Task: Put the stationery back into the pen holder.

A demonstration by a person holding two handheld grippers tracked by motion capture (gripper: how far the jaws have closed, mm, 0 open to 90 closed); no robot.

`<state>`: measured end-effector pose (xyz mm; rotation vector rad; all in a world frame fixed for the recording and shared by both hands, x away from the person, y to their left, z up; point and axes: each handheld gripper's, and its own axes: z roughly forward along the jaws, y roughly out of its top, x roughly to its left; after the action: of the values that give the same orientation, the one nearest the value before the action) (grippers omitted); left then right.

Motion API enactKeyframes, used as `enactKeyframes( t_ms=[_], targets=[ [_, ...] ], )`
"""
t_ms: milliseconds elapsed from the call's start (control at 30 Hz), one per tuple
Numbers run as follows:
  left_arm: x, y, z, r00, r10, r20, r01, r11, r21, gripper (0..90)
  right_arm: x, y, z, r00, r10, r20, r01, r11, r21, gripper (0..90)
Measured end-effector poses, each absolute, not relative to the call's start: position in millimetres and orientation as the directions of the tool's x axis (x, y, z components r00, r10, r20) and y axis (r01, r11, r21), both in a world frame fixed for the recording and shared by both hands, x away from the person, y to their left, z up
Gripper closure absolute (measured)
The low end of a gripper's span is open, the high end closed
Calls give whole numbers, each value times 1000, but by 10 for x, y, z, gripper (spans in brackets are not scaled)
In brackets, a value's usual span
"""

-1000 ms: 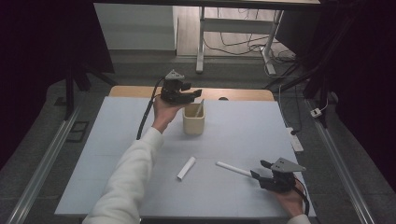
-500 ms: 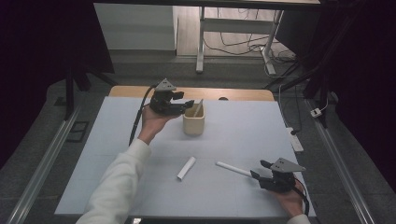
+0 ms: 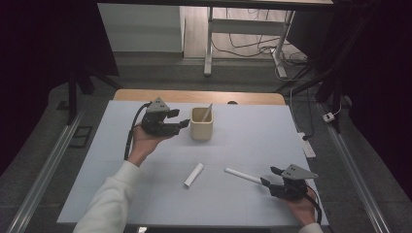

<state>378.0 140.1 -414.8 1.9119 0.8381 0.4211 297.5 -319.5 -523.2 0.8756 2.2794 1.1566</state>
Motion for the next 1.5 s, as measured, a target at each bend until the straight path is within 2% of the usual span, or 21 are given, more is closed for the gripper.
enactKeyframes(
  t_ms=[267, 733, 1233, 1500],
  targets=[
    [3493, 1637, -4354, 677, 731, -81, 397, -271, 877, 407, 2970, -3193, -5227, -705, 700, -110, 331, 463, 822, 388],
    [3009, 1870, -4693, 665, 746, -39, 434, -343, 833, 401, 2977, -3194, -5221, -702, 703, -111, 332, 462, 823, 389],
    [2692, 2106, -4949, 647, 761, -37, 479, -368, 797, 386, 3000, -3163, -5152, -709, 695, -119, 332, 478, 813, 390],
    [2604, 2125, -5036, 643, 765, -31, 495, -385, 779, 374, 3039, -3100, -5017, -746, 656, -115, 337, 522, 784, 386]
  ],
)
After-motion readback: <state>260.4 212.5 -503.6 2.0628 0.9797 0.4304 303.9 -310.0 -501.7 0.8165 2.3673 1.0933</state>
